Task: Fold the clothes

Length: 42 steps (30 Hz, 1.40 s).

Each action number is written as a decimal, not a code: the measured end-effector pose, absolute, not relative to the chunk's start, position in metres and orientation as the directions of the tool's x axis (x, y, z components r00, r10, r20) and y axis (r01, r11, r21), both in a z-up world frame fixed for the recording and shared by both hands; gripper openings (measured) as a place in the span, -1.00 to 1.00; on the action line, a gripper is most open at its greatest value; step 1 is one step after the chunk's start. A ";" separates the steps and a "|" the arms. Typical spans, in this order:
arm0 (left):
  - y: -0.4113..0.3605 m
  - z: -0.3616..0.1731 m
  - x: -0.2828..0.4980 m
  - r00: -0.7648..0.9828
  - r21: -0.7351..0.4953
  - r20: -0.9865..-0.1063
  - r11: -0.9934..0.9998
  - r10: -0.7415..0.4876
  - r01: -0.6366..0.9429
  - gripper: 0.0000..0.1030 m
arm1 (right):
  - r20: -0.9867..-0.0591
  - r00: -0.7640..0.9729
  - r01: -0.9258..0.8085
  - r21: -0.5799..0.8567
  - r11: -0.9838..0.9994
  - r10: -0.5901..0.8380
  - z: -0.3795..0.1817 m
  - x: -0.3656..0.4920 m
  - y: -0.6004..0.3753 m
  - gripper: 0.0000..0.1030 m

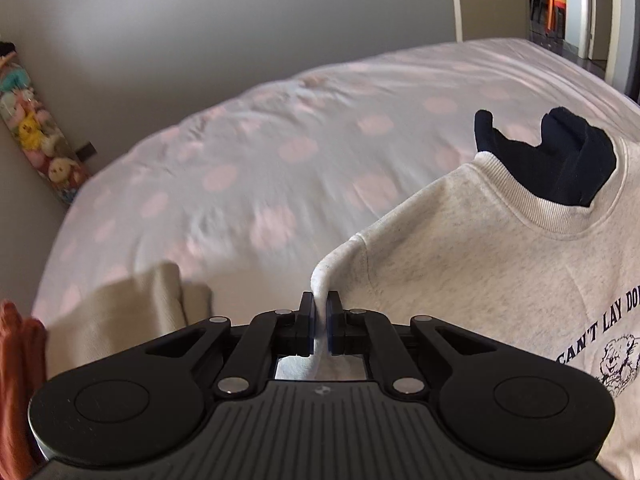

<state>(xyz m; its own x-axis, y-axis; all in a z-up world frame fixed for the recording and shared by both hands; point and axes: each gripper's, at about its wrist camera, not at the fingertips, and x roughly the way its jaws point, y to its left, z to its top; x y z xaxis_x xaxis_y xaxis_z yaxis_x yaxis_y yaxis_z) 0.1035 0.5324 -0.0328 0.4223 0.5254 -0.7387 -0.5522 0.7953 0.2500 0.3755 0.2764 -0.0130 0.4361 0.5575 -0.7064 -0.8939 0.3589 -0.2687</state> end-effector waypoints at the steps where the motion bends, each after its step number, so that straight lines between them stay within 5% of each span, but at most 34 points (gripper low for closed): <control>1: 0.538 -0.028 0.111 0.423 0.257 -0.728 0.787 0.540 -0.561 -0.93 | -0.691 0.454 -0.886 -0.284 0.366 0.563 -0.008 0.381 0.286 -0.87; 7: 0.573 -0.044 0.156 0.403 0.277 -0.709 0.755 0.578 -0.595 -0.93 | -0.624 0.542 -0.838 -0.358 0.411 0.563 -0.007 0.421 0.351 -0.87; 16: 0.595 -0.122 0.181 0.342 0.281 -0.770 0.768 0.538 -0.576 -0.87 | -0.686 0.529 -0.843 -0.358 0.402 0.499 -0.087 0.449 0.403 -0.78; 20: 0.594 -0.131 0.179 0.329 0.276 -0.786 0.773 0.524 -0.572 -0.63 | -0.698 0.526 -0.841 -0.344 0.417 0.486 -0.105 0.455 0.408 -0.65; 21: 0.594 -0.131 0.178 0.324 0.280 -0.787 0.773 0.524 -0.569 -0.56 | -0.697 0.526 -0.841 -0.339 0.423 0.487 -0.104 0.455 0.407 -0.46; 23: 0.588 -0.127 0.174 0.320 0.297 -0.783 0.773 0.533 -0.561 -0.21 | -0.691 0.526 -0.840 -0.330 0.431 0.495 -0.099 0.454 0.400 -0.31; 25: 0.580 -0.121 0.169 0.332 0.298 -0.778 0.779 0.533 -0.551 -0.07 | -0.686 0.525 -0.839 -0.320 0.439 0.504 -0.094 0.452 0.394 -0.22; 27: 0.568 -0.113 0.162 0.346 0.292 -0.778 0.789 0.524 -0.540 -0.07 | -0.683 0.515 -0.844 -0.299 0.445 0.518 -0.086 0.447 0.384 -0.09; 42: 0.412 -0.053 0.049 0.435 0.185 -0.802 0.863 0.409 -0.470 -0.07 | -0.714 0.358 -0.900 -0.094 0.425 0.601 -0.040 0.330 0.240 -0.09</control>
<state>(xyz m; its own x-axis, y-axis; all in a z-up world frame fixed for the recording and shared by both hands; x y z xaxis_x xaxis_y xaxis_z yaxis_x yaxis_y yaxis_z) 0.0487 0.4120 -0.0531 0.4346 0.4091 -0.8024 -0.4699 0.8630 0.1855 0.3296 0.2397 -0.0400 0.3583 0.6009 -0.7145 -0.9002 0.4253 -0.0937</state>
